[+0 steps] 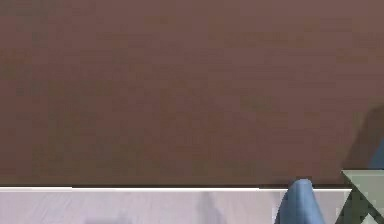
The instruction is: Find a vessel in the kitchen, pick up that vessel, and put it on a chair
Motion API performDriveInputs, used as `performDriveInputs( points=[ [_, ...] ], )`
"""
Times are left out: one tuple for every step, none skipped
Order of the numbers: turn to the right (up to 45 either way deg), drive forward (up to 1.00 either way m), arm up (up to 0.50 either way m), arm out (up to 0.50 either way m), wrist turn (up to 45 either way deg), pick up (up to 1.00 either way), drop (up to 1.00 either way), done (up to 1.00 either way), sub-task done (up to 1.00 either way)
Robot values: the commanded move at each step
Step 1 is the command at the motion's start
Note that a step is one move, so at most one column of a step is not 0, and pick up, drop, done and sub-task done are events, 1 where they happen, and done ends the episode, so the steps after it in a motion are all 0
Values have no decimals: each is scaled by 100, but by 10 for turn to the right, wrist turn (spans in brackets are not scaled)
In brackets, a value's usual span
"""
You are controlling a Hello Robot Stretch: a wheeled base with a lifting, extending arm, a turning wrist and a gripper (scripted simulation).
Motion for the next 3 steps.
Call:
performDriveInputs(
  points=[
    [0, 50, 0, 0, 0, 0, 0, 0, 0],
    [420, 0, 0, 0, 0, 0, 0, 0, 0],
    [0, 25, 0, 0, 0, 0, 0, 0, 0]
  ],
)
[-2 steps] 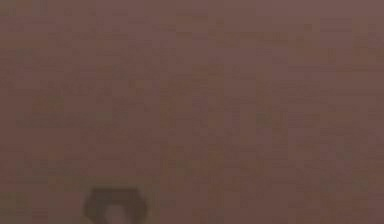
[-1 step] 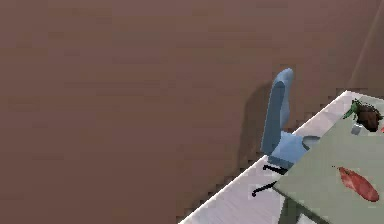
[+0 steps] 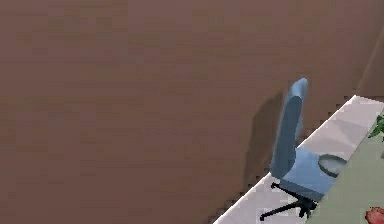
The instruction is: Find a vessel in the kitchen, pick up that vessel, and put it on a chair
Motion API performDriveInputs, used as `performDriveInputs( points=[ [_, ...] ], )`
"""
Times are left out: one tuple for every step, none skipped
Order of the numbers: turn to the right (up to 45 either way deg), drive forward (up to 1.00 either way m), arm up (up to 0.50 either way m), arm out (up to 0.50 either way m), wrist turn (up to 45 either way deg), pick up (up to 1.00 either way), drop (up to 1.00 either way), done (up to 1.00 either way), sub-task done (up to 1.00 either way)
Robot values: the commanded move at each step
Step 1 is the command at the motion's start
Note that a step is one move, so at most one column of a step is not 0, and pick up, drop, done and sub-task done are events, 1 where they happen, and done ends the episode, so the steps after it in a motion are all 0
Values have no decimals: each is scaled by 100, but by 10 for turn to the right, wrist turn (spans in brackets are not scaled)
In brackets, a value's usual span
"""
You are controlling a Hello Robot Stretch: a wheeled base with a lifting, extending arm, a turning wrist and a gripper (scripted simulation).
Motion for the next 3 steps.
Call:
performDriveInputs(
  points=[
    [60, 0, 0, 0, 0, 0, 0, 0, 0],
    [0, 5, 0, 0, 0, 0, 0, 0, 0],
    [240, 0, 0, 0, 0, 0, 0, 0, 0]
  ],
)
